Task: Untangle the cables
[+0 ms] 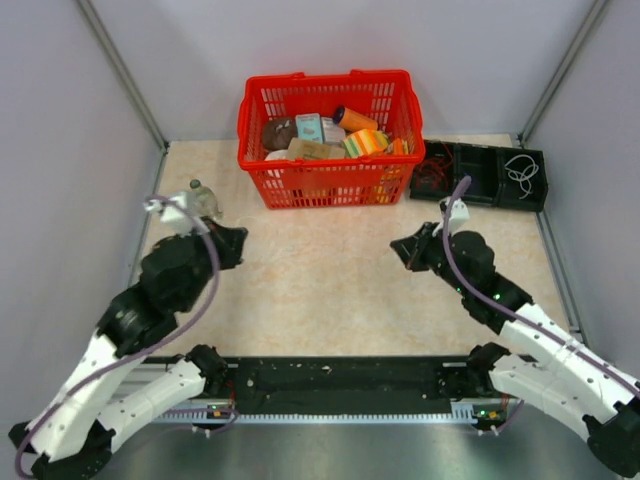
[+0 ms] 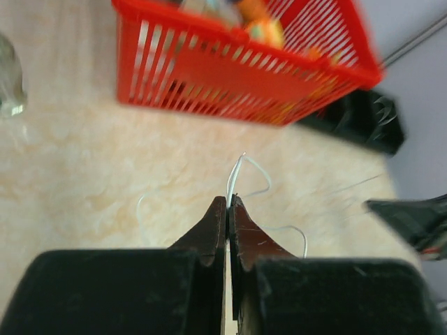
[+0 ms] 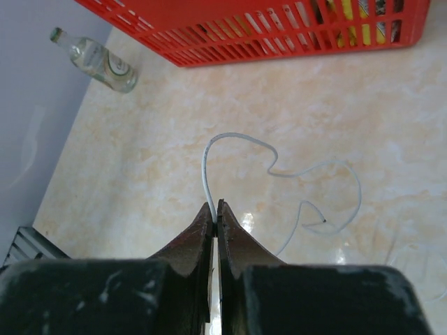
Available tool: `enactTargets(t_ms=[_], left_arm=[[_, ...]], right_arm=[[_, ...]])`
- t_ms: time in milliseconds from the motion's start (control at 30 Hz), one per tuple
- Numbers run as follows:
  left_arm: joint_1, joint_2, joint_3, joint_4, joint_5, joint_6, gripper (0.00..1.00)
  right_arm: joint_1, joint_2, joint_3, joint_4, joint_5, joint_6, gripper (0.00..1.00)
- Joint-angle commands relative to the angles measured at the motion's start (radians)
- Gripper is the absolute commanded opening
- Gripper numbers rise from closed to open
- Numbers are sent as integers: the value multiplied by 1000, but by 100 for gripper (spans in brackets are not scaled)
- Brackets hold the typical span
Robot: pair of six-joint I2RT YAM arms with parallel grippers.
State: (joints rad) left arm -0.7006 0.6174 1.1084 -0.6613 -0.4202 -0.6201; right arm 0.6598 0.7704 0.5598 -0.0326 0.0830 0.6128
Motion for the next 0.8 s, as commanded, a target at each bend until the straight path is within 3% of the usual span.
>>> enactTargets(t_ms=[0,167,300,767], left_arm=[[1,84,-198,106,9,-39,0],[1,117,-375,227,21,-69,0],[3,122,-496,337,52,-99,0],[3,220,-788,590,159,-161,0]], right_arm=[[-57,20,132,-254,-173,-83,0],[-58,40,221,-343,-236,-88,0],[-60,87,220,-423,-169,-64,0],[-77,340,164,-448,-212,-90,5]])
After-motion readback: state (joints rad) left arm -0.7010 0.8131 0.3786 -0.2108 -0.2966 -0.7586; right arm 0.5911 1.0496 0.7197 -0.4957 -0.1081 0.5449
